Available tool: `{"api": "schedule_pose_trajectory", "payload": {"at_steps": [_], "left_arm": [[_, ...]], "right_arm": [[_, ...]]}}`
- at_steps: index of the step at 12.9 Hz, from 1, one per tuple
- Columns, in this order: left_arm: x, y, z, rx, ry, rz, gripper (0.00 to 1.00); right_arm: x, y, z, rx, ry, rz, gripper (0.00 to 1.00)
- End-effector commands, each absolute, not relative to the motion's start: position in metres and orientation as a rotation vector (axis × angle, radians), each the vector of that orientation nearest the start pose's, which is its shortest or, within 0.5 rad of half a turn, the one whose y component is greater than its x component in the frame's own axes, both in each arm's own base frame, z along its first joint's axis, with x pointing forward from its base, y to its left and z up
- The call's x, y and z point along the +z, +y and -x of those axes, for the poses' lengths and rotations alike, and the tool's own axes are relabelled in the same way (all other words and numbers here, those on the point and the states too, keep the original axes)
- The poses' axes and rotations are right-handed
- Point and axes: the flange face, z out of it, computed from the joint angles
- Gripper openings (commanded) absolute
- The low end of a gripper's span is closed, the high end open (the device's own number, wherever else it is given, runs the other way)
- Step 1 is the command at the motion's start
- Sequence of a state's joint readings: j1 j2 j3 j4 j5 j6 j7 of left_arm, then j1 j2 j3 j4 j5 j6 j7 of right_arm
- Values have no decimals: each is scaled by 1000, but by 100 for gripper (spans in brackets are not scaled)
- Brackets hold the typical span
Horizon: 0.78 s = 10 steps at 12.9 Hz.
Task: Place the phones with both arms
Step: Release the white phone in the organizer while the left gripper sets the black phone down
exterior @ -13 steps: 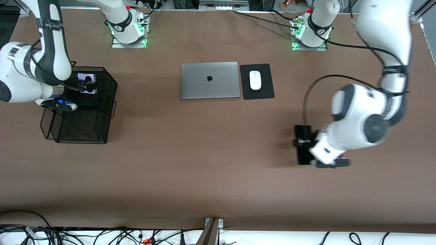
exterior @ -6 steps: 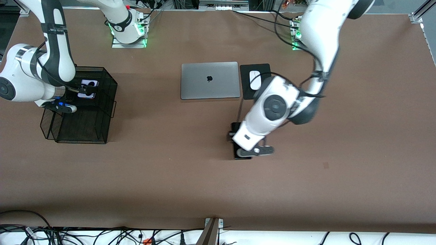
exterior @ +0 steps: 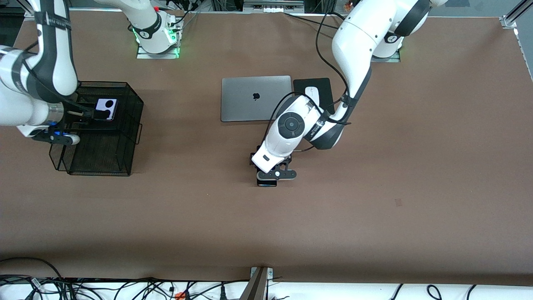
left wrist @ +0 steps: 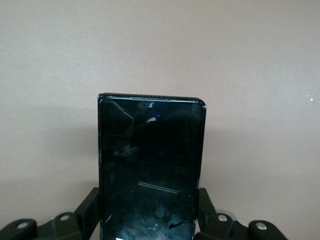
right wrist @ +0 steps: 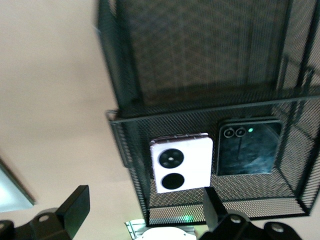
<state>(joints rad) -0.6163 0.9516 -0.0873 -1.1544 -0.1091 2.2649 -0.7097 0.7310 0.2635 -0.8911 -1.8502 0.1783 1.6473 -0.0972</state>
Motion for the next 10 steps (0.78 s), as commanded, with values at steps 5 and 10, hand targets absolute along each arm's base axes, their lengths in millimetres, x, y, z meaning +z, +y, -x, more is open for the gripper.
{"api": "schedule_pose_trajectory", "payload": {"at_steps": [5,10], "left_arm": [[199,-512,-608,-61,-371,3324,4],[189,-508,-610,-103,-406,3281,100]], "right_arm": [[432,89,-614,388,198,3135,100],[404,139,-627,272,262,3106,100]]}}
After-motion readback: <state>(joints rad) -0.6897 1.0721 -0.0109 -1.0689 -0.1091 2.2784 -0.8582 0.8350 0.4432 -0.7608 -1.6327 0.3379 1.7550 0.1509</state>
